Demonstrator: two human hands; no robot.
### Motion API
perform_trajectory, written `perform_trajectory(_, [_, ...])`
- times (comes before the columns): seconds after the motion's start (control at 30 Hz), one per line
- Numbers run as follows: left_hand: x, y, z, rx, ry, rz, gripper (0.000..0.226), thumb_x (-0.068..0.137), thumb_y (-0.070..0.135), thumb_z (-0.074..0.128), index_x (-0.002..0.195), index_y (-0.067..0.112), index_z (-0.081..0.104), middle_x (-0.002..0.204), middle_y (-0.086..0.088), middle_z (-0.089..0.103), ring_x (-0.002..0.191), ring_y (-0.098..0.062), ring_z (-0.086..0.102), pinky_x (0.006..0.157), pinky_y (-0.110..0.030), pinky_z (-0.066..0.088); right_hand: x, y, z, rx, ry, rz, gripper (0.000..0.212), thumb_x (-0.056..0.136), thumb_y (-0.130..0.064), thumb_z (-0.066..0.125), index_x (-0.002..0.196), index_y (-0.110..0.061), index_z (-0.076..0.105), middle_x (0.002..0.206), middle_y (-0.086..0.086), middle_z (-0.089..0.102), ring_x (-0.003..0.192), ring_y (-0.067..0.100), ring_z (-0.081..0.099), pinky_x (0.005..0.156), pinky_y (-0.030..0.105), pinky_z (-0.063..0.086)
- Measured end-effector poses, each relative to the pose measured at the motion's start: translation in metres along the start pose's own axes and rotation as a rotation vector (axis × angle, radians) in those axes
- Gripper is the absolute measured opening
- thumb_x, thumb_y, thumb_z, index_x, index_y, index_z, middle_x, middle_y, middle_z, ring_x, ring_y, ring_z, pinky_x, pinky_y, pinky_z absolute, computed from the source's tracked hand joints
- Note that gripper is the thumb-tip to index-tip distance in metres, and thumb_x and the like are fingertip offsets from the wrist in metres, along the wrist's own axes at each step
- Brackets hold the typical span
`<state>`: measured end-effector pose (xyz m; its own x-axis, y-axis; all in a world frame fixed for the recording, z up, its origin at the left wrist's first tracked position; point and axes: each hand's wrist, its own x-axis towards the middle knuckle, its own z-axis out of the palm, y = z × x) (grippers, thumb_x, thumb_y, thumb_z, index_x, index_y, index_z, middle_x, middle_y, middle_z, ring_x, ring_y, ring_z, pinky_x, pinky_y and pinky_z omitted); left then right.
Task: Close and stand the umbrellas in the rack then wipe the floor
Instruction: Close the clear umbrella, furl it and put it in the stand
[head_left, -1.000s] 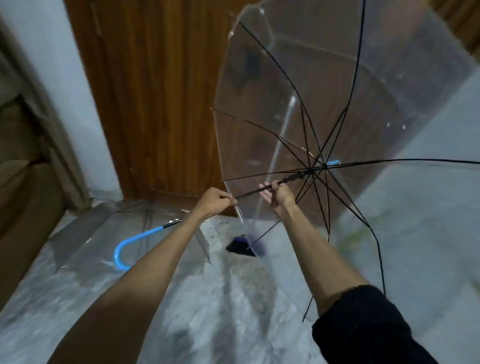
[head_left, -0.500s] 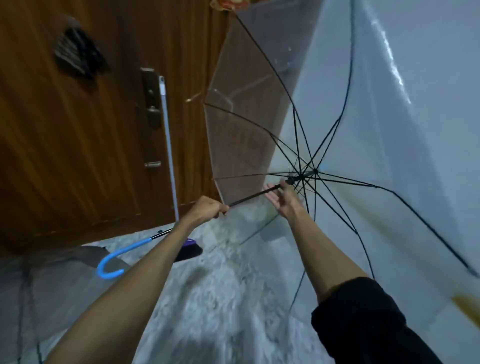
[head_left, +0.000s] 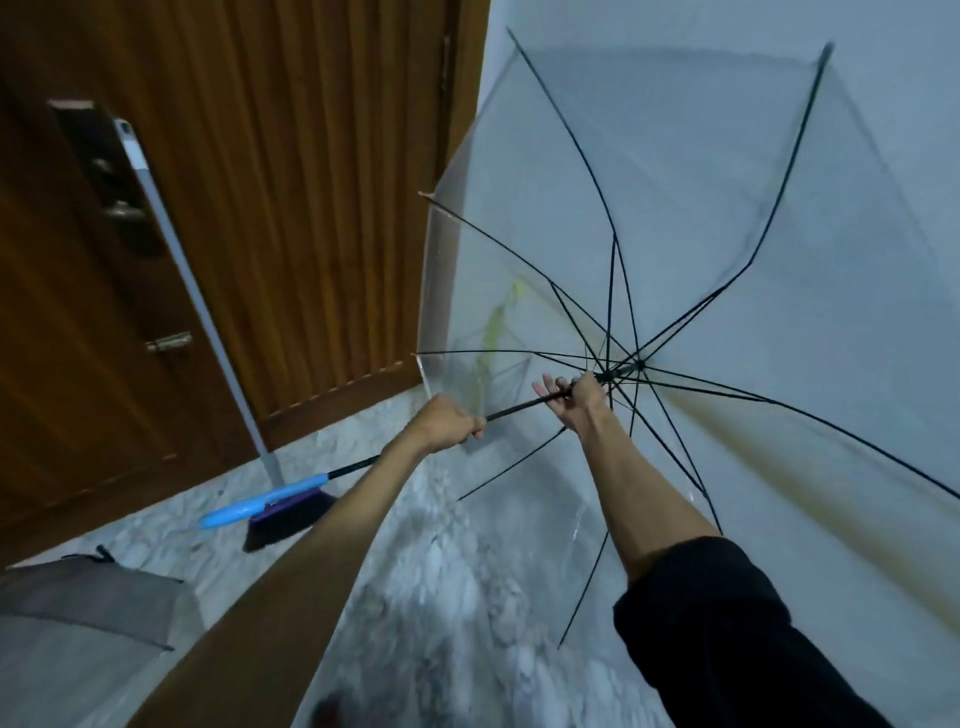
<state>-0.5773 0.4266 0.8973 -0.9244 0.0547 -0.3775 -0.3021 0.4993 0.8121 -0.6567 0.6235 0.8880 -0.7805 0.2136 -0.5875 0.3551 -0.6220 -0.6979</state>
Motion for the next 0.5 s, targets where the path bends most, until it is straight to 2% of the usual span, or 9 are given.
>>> perform_trajectory(0.07, [0.018, 0.002, 0.009, -0.010, 0.001, -0.007, 0.019, 0.084, 0.018, 0.066, 0.082, 0.002, 0.075, 0.060, -0.005, 0.055, 0.041, -0.011, 0.036, 0.038, -0.016, 0.025, 0.008, 0.009, 0.004, 0.055, -0.007, 0.033, 0.035, 0.107, -0.033, 0.025, 0.083, -0.011, 0.038, 0.068, 0.007, 0.035, 0.065, 0.021, 0.053, 0.091, 0.049, 0.051])
perform_trajectory(0.1, [0.029, 0.003, 0.014, -0.011, -0.012, -0.018, 0.020, 0.085, 0.020, 0.065, 0.082, 0.002, 0.075, 0.056, -0.003, 0.052, 0.041, -0.012, 0.036, 0.039, -0.016, 0.025, 0.014, 0.013, 0.007, 0.074, 0.008, 0.031, 0.039, 0.107, -0.033, 0.026, 0.076, -0.012, 0.034, 0.065, 0.006, 0.033, 0.059, 0.019, 0.046, 0.088, 0.044, 0.052])
perform_trajectory(0.17, [0.045, 0.003, 0.019, -0.005, -0.045, -0.042, 0.019, 0.086, 0.022, 0.065, 0.079, 0.007, 0.075, 0.055, -0.002, 0.047, 0.041, -0.013, 0.032, 0.039, -0.017, 0.022, 0.023, 0.020, 0.011, 0.079, 0.018, 0.036, 0.040, 0.107, -0.032, 0.025, 0.070, -0.015, 0.028, 0.056, 0.004, 0.029, 0.050, 0.015, 0.032, 0.066, 0.033, 0.052])
perform_trajectory(0.23, [0.065, 0.007, 0.017, -0.003, -0.089, -0.065, 0.017, 0.084, 0.020, 0.066, 0.072, 0.010, 0.071, 0.055, -0.002, 0.046, 0.040, -0.014, 0.029, 0.040, -0.017, 0.020, 0.031, 0.023, 0.017, 0.070, 0.048, 0.016, 0.040, 0.107, -0.030, 0.022, 0.068, -0.018, 0.023, 0.046, -0.001, 0.025, 0.039, 0.012, 0.025, 0.043, 0.024, 0.038])
perform_trajectory(0.27, [0.070, 0.009, 0.016, 0.000, -0.113, -0.076, 0.016, 0.083, 0.018, 0.066, 0.069, 0.011, 0.069, 0.056, -0.002, 0.046, 0.039, -0.014, 0.027, 0.039, -0.017, 0.019, 0.035, 0.027, 0.017, 0.071, 0.063, 0.008, 0.040, 0.107, -0.030, 0.022, 0.068, -0.019, 0.023, 0.045, -0.002, 0.023, 0.034, 0.011, 0.023, 0.038, 0.018, 0.032])
perform_trajectory(0.33, [0.082, 0.017, 0.016, 0.006, -0.154, -0.087, 0.016, 0.081, 0.013, 0.065, 0.066, 0.011, 0.066, 0.055, -0.001, 0.045, 0.041, -0.015, 0.026, 0.039, -0.017, 0.019, 0.041, 0.032, 0.022, 0.089, 0.081, 0.011, 0.040, 0.107, -0.033, 0.023, 0.070, -0.018, 0.025, 0.045, -0.003, 0.022, 0.029, 0.009, 0.019, 0.033, 0.013, 0.026])
perform_trajectory(0.5, [0.111, 0.031, 0.016, -0.013, -0.245, -0.091, 0.020, 0.084, 0.017, 0.064, 0.065, 0.010, 0.064, 0.057, -0.001, 0.044, 0.041, -0.013, 0.027, 0.041, -0.019, 0.020, 0.052, 0.023, 0.035, -0.033, 0.226, -0.068, 0.041, 0.106, -0.035, 0.022, 0.069, -0.019, 0.024, 0.050, -0.002, 0.023, 0.029, 0.010, 0.018, 0.034, 0.013, 0.015])
